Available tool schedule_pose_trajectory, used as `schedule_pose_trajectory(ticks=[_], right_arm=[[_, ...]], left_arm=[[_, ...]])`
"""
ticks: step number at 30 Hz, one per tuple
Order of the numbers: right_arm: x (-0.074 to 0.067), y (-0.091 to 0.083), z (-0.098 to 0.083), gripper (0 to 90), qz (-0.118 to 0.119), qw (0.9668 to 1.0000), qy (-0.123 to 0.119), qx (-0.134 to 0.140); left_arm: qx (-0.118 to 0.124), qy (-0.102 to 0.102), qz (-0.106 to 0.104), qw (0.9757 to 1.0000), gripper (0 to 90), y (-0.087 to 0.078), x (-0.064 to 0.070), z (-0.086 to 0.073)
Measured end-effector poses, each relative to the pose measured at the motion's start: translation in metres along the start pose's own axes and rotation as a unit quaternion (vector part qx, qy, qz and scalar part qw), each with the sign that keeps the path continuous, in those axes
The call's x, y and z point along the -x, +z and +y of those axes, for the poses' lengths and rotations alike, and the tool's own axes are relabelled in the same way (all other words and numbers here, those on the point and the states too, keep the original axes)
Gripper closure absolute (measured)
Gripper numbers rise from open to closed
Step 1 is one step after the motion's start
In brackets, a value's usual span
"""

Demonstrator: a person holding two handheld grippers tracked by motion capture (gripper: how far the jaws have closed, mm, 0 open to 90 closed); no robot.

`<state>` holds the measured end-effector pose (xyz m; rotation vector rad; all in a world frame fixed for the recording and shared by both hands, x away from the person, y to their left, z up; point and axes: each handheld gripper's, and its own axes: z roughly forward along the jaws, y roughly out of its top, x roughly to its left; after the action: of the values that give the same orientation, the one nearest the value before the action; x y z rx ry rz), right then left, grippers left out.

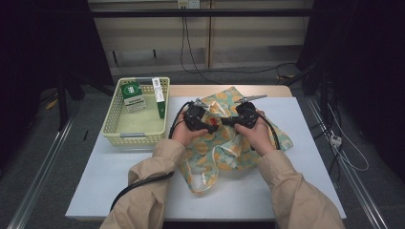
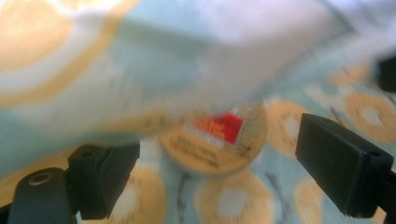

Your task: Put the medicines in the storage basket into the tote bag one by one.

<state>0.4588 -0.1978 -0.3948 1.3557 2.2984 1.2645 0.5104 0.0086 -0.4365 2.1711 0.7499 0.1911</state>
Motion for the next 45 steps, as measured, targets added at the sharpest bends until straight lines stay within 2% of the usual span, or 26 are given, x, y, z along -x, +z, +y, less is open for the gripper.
schedule_pose_trajectory(ticks=[9,12,14,17,26,27,28,29,33,39,43,45], right_arm=[[-0.007,0.001,-0.002,89.4,-0.001,1.0,-0.006,-0.004],[-0.008,0.001,-0.004,89.4,-0.003,0.9999,-0.009,-0.005],[-0.008,0.001,-0.005,89.4,-0.004,0.9999,-0.008,-0.007],[-0.006,0.0,-0.008,89.4,-0.007,0.9999,-0.006,-0.009],[-0.005,-0.004,-0.009,89.4,-0.005,1.0,-0.004,-0.006],[-0.005,-0.004,-0.009,89.4,-0.005,1.0,-0.004,-0.006],[-0.005,-0.004,-0.009,89.4,-0.005,1.0,-0.004,-0.006],[-0.005,-0.005,-0.009,89.4,-0.004,1.0,-0.004,-0.006],[-0.004,-0.006,-0.009,89.4,-0.004,1.0,-0.004,-0.005],[-0.003,-0.006,-0.009,89.4,-0.002,1.0,-0.001,-0.003],[-0.002,-0.008,-0.009,89.4,-0.003,1.0,-0.001,-0.001],[-0.002,-0.008,-0.009,89.4,-0.003,1.0,-0.001,-0.002]], left_arm=[[-0.011,0.027,-0.018,0.9994,12.5,-0.041,0.011,-0.006],[-0.005,0.027,-0.022,0.9994,12.2,-0.056,0.014,-0.005],[-0.004,0.035,-0.022,0.9991,12.2,-0.065,0.015,-0.003],[-0.003,0.033,-0.02,0.9992,12.2,-0.077,0.012,0.0],[-0.008,0.027,-0.005,0.9996,11.8,-0.106,-0.01,0.003],[-0.009,0.026,0.0,0.9996,11.8,-0.11,-0.013,0.004],[-0.01,0.025,0.017,0.9995,11.8,-0.114,-0.016,0.004],[-0.007,0.02,0.006,0.9997,11.7,-0.117,-0.021,0.004],[-0.003,0.004,0.013,0.9999,11.3,-0.131,-0.036,0.005],[0.003,-0.001,0.037,0.9993,11.2,-0.15,-0.057,0.006],[-0.001,-0.007,0.047,0.9989,10.8,-0.157,-0.072,0.005],[-0.007,-0.008,0.059,0.9982,10.9,-0.159,-0.078,0.004]])
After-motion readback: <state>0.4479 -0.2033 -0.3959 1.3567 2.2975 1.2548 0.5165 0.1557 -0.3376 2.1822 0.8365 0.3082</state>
